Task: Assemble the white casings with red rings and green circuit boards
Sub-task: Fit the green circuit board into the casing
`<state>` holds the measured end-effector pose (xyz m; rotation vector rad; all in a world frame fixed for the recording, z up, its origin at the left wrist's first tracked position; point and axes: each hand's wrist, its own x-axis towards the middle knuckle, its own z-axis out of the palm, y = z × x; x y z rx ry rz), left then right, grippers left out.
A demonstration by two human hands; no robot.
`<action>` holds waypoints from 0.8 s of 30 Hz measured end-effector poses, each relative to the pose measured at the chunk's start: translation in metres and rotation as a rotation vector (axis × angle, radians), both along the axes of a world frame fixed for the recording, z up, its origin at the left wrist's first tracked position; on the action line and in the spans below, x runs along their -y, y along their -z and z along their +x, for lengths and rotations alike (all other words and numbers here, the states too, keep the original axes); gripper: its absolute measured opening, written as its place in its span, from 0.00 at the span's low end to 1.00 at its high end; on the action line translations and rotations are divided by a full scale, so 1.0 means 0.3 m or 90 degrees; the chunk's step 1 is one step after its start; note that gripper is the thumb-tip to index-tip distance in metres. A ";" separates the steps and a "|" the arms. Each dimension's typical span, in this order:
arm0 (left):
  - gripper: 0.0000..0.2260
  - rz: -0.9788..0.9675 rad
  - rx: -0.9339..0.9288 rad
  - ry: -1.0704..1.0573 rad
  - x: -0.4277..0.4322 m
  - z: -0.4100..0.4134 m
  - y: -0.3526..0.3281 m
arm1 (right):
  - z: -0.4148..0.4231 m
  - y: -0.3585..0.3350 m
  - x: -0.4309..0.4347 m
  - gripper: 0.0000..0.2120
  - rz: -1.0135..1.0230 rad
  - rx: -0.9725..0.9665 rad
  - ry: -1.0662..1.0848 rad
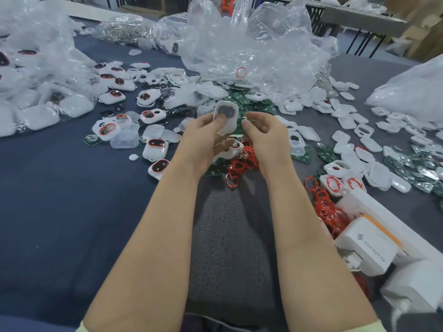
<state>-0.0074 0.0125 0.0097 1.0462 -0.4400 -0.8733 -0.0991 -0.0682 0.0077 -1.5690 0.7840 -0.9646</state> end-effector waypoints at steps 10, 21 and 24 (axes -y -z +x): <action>0.08 -0.061 -0.033 0.027 0.011 -0.003 0.010 | -0.005 0.000 0.013 0.09 0.277 0.188 -0.092; 0.07 -0.078 -0.103 -0.013 0.008 -0.002 0.005 | 0.012 0.031 0.007 0.10 -0.080 -0.136 0.105; 0.08 -0.070 -0.077 -0.017 0.016 0.000 0.013 | 0.014 0.022 0.000 0.14 -0.155 -0.175 0.096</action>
